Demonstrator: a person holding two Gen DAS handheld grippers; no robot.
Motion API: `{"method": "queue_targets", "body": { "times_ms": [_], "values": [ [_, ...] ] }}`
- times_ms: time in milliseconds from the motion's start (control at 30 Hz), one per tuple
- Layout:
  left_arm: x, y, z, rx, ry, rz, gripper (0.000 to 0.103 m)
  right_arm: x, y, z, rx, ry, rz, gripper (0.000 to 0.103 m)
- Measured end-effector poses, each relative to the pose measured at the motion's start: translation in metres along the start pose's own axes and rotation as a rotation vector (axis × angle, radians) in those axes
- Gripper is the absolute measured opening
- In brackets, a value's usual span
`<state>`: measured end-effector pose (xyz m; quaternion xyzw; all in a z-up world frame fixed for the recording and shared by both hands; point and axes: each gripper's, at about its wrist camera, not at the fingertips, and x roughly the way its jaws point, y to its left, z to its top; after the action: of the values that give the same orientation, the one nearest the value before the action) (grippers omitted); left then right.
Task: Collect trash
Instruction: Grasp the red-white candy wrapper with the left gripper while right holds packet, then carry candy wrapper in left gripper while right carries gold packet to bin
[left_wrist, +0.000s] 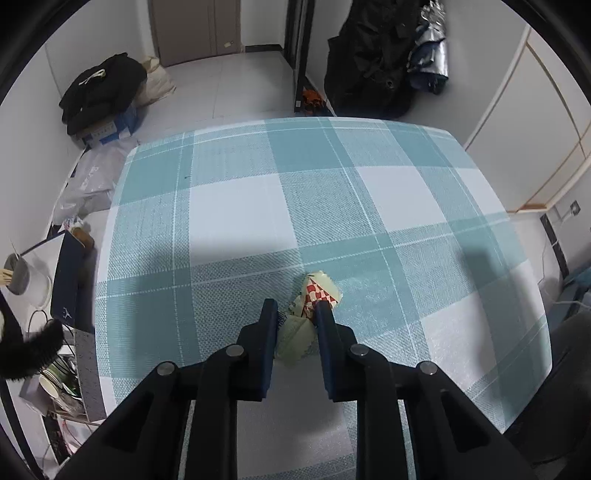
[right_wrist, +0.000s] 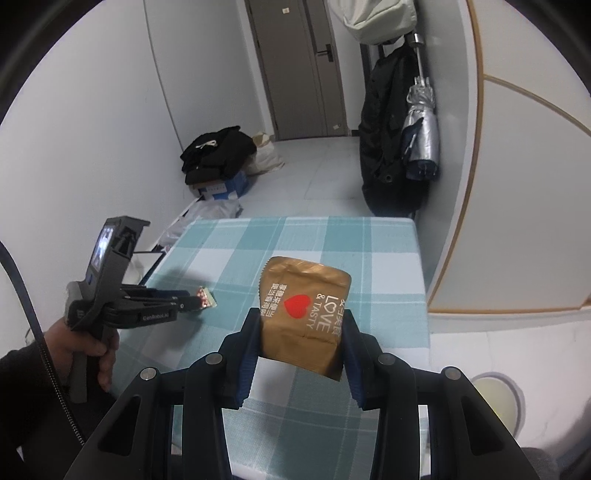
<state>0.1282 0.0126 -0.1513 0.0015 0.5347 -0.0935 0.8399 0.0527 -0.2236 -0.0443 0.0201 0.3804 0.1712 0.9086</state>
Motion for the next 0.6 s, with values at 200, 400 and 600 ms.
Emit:
{"method": "queue_targets", "body": {
  "times_ms": [200, 400, 600],
  "values": [
    [-0.004, 0.000, 0.000, -0.040, 0.015, -0.031, 0.013, -0.021, -0.009, 0.005, 0.007, -0.046, 0.002, 0.040],
    [-0.013, -0.007, 0.000, -0.064, 0.017, -0.061, 0.013, -0.037, -0.025, 0.007, 0.026, -0.082, 0.004, 0.040],
    [-0.031, -0.027, 0.006, -0.075, -0.022, -0.111, 0.013, -0.054, -0.046, 0.007, 0.052, -0.116, -0.004, 0.040]
  ]
}}
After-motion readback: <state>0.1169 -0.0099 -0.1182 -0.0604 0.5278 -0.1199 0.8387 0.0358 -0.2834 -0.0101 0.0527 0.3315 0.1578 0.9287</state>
